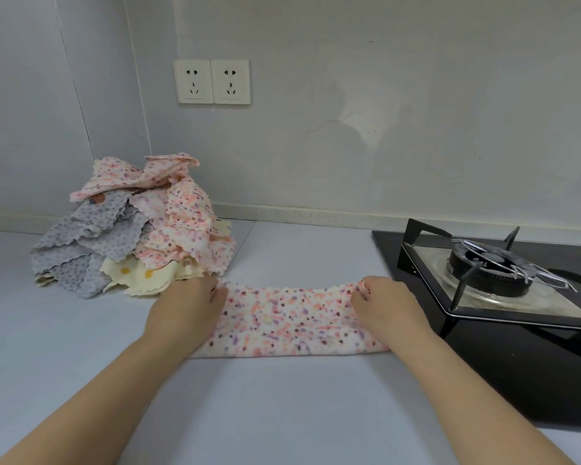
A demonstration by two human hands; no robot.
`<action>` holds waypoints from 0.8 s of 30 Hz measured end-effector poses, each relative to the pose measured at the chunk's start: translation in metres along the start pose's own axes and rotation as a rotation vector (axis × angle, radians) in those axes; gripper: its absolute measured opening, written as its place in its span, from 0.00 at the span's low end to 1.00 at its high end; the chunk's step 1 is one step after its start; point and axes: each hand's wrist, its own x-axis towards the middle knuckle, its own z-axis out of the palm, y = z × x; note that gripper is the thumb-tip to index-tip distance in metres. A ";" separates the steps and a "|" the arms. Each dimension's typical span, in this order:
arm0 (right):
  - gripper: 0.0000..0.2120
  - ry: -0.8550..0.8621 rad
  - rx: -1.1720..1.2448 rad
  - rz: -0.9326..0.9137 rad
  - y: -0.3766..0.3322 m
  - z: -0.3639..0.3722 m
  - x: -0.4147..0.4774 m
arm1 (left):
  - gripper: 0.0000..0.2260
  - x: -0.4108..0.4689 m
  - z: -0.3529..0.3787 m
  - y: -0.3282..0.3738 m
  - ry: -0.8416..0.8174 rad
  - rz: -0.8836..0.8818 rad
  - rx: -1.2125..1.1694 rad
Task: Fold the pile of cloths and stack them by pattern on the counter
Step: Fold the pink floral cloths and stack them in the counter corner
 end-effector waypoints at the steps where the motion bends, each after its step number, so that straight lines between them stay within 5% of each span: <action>1: 0.16 0.012 -0.047 0.000 -0.001 0.001 -0.001 | 0.17 0.000 0.002 0.001 0.034 0.014 0.057; 16: 0.09 0.084 -0.333 0.007 -0.014 0.012 -0.002 | 0.10 -0.002 0.013 0.010 0.181 0.000 0.224; 19: 0.17 0.207 -0.394 -0.146 -0.016 0.011 -0.003 | 0.12 0.000 0.013 0.006 0.256 0.152 0.207; 21: 0.11 0.249 -0.271 -0.208 -0.021 0.009 -0.007 | 0.10 0.001 0.013 0.006 0.272 0.287 0.139; 24: 0.08 0.043 -0.166 -0.148 -0.027 0.014 -0.013 | 0.05 -0.003 0.013 0.009 0.143 0.377 0.036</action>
